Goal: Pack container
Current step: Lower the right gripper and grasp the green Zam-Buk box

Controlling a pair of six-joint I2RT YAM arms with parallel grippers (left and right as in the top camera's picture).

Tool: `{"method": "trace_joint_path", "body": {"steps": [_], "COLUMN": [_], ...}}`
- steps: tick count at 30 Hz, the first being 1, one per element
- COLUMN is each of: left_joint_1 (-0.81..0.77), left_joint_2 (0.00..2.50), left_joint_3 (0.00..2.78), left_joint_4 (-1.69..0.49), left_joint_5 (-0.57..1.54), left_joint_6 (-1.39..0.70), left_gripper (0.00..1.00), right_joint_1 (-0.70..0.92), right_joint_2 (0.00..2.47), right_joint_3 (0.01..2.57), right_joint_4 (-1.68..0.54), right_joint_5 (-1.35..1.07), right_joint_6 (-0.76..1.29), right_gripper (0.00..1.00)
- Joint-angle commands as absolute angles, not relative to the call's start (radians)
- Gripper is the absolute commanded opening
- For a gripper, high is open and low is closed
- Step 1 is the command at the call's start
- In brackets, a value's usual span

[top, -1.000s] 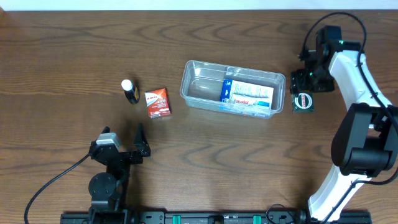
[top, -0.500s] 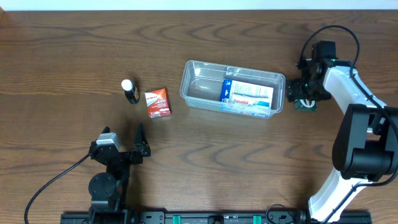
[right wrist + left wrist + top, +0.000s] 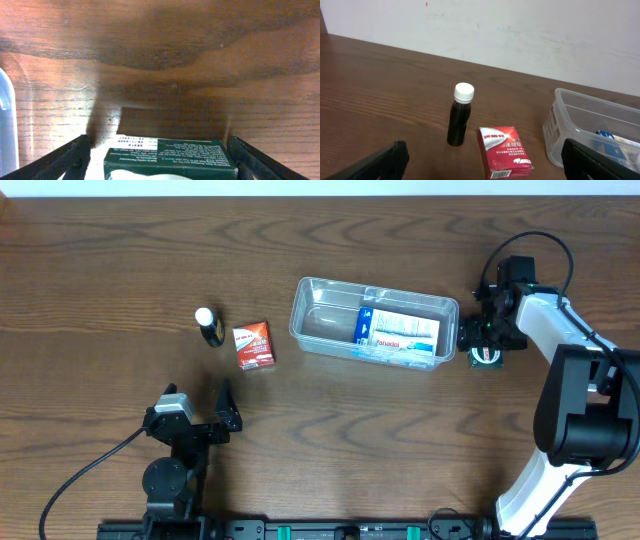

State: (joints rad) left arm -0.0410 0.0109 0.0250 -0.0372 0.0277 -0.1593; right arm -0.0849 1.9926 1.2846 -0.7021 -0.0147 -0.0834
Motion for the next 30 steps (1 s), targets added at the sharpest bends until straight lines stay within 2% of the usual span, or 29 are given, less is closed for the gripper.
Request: {"method": "trace_joint_path", "body": {"steps": [1, 6, 12, 18, 23, 30], "left_joint_1": [-0.041, -0.041, -0.041, -0.041, -0.041, -0.041], "left_joint_2": [0.007, 0.007, 0.007, 0.007, 0.007, 0.007], "left_joint_3": [0.004, 0.004, 0.004, 0.004, 0.004, 0.004], "left_joint_4": [-0.070, -0.070, -0.070, -0.070, -0.070, -0.070], "left_joint_5": [0.026, 0.026, 0.026, 0.026, 0.026, 0.027], "left_joint_6": [-0.150, -0.150, -0.150, -0.150, -0.150, -0.150], "left_gripper": [0.98, 0.98, 0.98, 0.98, 0.98, 0.98], "right_joint_1": [-0.087, -0.087, -0.087, -0.087, -0.087, -0.087], "right_joint_2": [2.001, 2.001, 2.001, 2.001, 2.001, 2.001], "right_joint_3": [1.287, 1.287, 1.287, 1.287, 1.289, 1.367], "right_joint_4": [-0.711, -0.796, -0.815, -0.797, -0.802, -0.872], "right_joint_5": [0.006, 0.027, 0.027, 0.039, 0.083, 0.082], "right_joint_6": [-0.068, -0.055, -0.038, -0.032, -0.011, 0.004], "right_gripper": [0.85, 0.78, 0.74, 0.55, 0.50, 0.51]}}
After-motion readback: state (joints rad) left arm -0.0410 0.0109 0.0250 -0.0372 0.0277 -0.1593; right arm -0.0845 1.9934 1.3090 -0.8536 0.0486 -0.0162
